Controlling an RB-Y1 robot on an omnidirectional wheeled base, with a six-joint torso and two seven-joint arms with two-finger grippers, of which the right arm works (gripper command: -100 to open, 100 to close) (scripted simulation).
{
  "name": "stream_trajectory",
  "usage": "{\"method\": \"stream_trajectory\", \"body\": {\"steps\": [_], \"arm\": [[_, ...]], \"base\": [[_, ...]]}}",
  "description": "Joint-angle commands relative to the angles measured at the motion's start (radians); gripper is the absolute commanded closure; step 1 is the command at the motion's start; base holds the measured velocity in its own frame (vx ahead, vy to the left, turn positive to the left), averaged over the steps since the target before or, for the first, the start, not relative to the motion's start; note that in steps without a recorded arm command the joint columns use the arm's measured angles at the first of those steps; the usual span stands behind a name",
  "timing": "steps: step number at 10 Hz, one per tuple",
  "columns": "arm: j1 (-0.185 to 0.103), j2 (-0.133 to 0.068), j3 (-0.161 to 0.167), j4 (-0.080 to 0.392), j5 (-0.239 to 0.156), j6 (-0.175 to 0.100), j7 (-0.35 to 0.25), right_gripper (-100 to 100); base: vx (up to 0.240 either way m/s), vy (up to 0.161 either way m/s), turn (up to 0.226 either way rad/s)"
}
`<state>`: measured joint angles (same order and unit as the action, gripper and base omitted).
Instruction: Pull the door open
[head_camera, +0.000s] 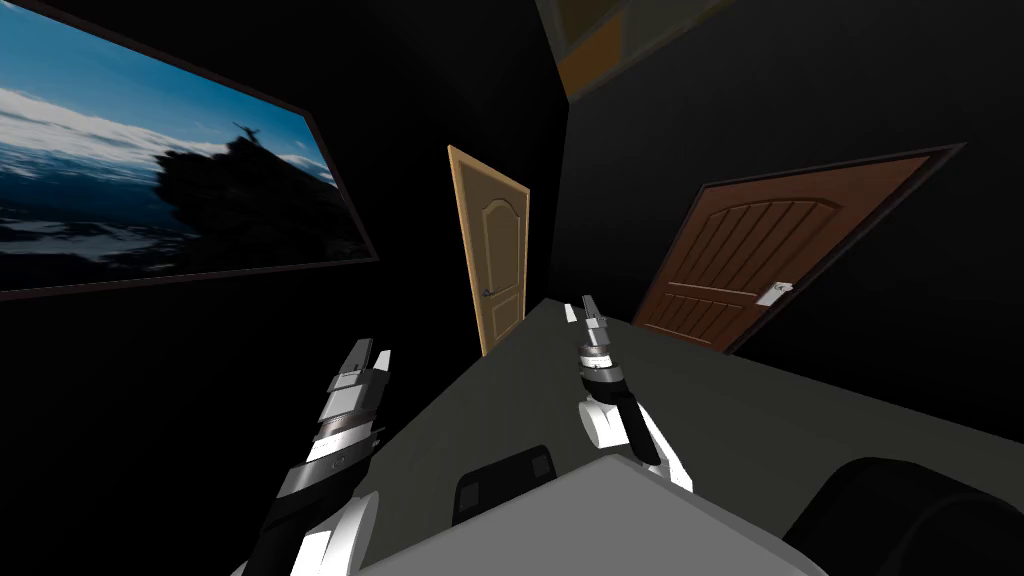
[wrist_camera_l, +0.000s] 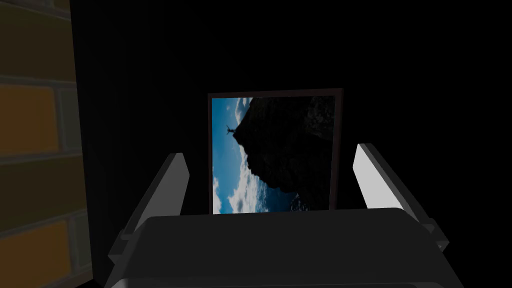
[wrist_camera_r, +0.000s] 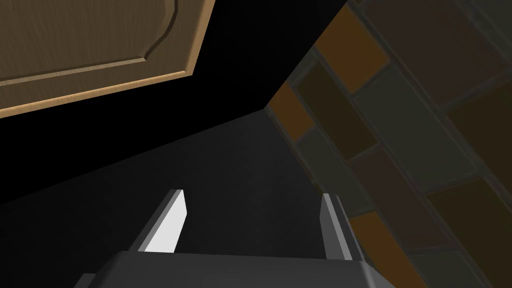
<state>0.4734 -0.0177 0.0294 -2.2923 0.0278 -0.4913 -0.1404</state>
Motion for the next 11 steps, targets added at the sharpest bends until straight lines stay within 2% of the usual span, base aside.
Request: {"method": "stream_trajectory", "body": {"steps": [1,8,11], "arm": [[-0.016,-0.008,-0.004,0.035,-0.002,-0.005,0.002,-100],[-0.078,-0.033,-0.019,0.177,-0.010,-0.023,0.009,-100],[-0.112,-0.045,-0.028,0.254,-0.014,-0.033,0.014,-100]], "base": [[0.060,-0.099,0.151],[0.070,-0.023,0.096],[0.070,-0.047,0.121]]}}
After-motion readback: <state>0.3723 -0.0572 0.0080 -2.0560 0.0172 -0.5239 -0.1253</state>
